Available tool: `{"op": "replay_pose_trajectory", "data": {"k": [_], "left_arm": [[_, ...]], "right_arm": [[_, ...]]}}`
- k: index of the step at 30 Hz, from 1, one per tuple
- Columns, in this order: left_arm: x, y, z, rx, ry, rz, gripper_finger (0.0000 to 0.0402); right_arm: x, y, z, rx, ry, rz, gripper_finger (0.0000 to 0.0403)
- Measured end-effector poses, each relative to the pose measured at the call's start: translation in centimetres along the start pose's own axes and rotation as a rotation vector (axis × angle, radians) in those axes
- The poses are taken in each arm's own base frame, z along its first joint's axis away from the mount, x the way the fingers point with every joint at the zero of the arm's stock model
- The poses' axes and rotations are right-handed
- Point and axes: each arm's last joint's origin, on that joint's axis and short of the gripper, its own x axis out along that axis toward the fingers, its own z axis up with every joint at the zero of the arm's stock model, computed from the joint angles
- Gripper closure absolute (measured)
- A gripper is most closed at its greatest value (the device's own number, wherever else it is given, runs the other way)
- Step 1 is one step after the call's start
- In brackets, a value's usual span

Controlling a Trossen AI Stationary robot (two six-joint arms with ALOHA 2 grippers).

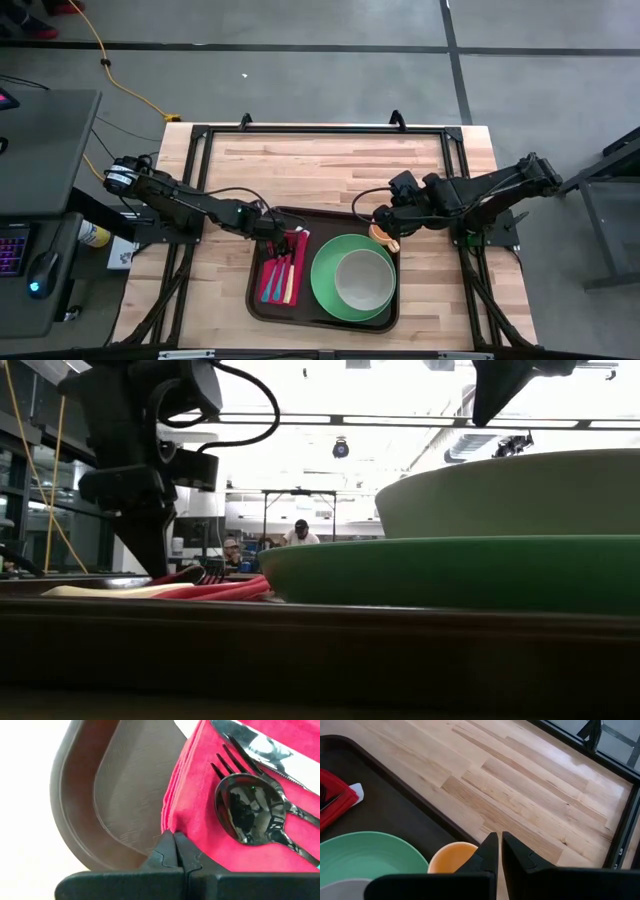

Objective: Set up tray
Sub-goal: Adjust the red napkin on the black serving tray

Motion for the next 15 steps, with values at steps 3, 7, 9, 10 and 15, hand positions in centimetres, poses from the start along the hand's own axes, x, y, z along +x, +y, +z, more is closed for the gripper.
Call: {"op": "replay_pose_trajectory", "data": {"k": [3,7,9,10,15], "left_arm": [[0.0,-0.02,0.07,0.011,-0.009,0.002,0.0394],[0.0,-0.07,0.13,0.035,-0.017,-0.002,0.037],[0.0,-0.09,0.18,0.053,-0.022,-0.004,0.0344],[-0.01,-0.11,0.22,0.06,-0.025,-0.006,0.0331],[-0.32,-0.12,0.38,0.083,-0.05,-0.014,0.0279]], "right_arm": [[0.0,0.02,-0.01,0.001,0.004,0.003,0.0403],[0.0,0.06,0.0,0.004,0.004,0.007,0.0403],[-0.01,0.08,-0.01,0.004,0.006,0.009,0.0403],[-0.01,0.08,-0.01,0.003,0.008,0.009,0.0403],[-0.01,0.07,-0.01,0.004,0.011,0.011,0.0403]]}}
